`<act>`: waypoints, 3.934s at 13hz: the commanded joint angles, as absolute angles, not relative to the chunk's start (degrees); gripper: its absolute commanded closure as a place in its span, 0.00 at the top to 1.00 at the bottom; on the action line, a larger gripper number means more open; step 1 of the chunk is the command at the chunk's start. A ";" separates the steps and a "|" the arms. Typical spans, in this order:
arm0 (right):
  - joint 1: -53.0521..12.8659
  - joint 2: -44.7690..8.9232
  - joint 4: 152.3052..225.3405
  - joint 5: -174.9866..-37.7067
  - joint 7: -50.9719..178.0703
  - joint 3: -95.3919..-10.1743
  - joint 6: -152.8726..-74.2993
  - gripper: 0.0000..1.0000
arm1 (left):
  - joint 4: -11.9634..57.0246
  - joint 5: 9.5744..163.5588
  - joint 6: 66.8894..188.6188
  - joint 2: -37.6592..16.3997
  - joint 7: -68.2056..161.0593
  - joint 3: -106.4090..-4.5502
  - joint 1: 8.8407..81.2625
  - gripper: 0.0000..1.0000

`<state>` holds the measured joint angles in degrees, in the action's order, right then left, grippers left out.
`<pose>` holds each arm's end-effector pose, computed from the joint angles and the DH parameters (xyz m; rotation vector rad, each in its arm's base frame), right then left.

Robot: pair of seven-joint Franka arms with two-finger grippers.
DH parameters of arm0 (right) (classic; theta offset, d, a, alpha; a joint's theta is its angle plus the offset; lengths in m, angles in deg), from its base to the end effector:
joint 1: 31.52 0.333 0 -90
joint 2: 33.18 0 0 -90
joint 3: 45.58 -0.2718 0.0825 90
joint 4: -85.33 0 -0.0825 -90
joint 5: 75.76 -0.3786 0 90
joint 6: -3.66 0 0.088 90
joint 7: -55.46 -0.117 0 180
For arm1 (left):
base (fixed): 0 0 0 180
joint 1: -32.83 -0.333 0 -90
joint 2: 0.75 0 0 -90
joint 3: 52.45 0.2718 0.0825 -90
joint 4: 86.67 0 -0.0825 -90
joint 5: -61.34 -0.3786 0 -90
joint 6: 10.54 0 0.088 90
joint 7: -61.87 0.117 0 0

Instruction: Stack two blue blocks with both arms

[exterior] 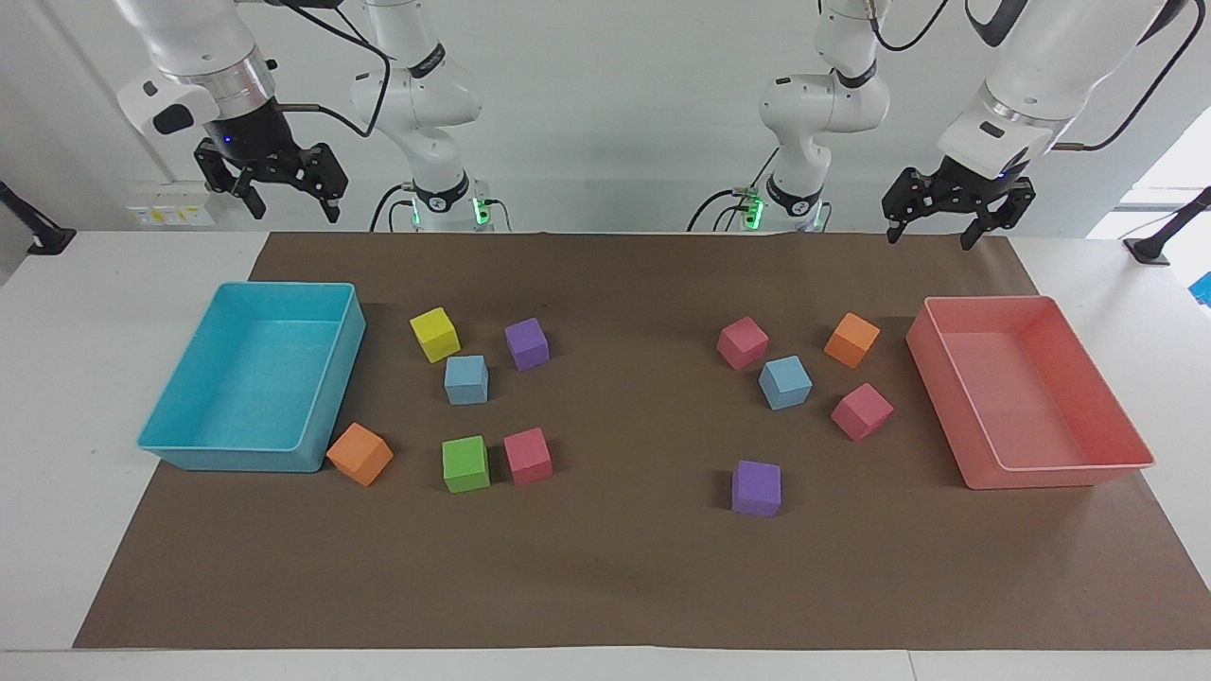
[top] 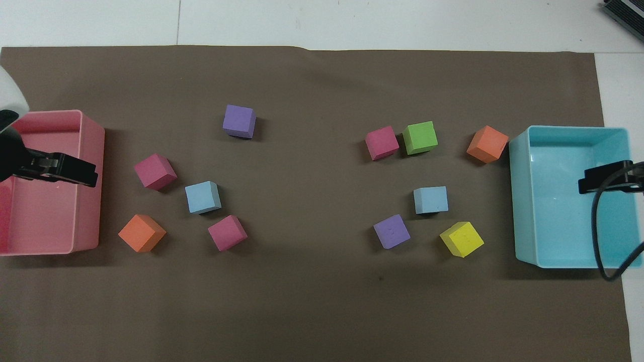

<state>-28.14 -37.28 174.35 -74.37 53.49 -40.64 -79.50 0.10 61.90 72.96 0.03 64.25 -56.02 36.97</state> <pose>0.5168 -0.0187 0.6059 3.1215 -0.0996 -0.0483 0.5285 -0.0730 0.5939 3.1217 -0.2770 -0.0687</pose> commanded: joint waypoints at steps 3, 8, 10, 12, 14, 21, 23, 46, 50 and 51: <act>-28.62 -37.75 174.28 -74.53 54.67 -40.84 -78.87 1.00 | 0.96 62.66 73.83 0.75 64.16 -56.23 36.61 1.00; -28.62 -37.75 174.28 -74.53 54.76 -40.84 -78.87 1.00 | 1.05 62.66 73.75 0.75 64.16 -56.23 36.53 1.00; -28.62 -37.75 174.28 -74.53 54.76 -40.84 -78.87 1.00 | 1.05 62.66 73.83 0.75 64.16 -56.32 36.53 1.00; -28.62 -37.75 174.28 -74.53 54.76 -40.84 -78.87 1.00 | 1.05 62.66 73.75 0.75 64.16 -56.23 36.61 1.00; -28.62 -37.75 174.28 -74.53 54.76 -40.84 -78.87 1.00 | 1.05 62.66 73.83 0.75 64.16 -56.32 36.61 1.00; -29.14 -37.75 174.28 -74.44 54.84 -40.57 -78.00 1.00 | 1.05 62.66 73.83 0.75 64.07 -56.32 36.61 1.00; -28.62 -39.67 176.81 -74.61 54.15 -40.75 -78.42 1.00 | 1.05 62.66 73.83 0.75 64.07 -56.23 36.70 1.00; -14.12 -26.50 208.02 -77.08 44.90 -41.72 -127.89 1.00 | 0.87 62.57 73.13 0.75 64.16 -56.23 34.68 1.00; -14.99 -25.18 209.60 -77.16 50.63 -41.63 -129.75 1.00 | 0.87 62.57 73.13 0.75 64.16 -56.23 34.77 1.00; -14.91 -25.09 210.74 -77.16 50.37 -41.63 -131.50 1.00 | 0.87 62.57 73.13 0.75 64.16 -56.23 34.77 1.00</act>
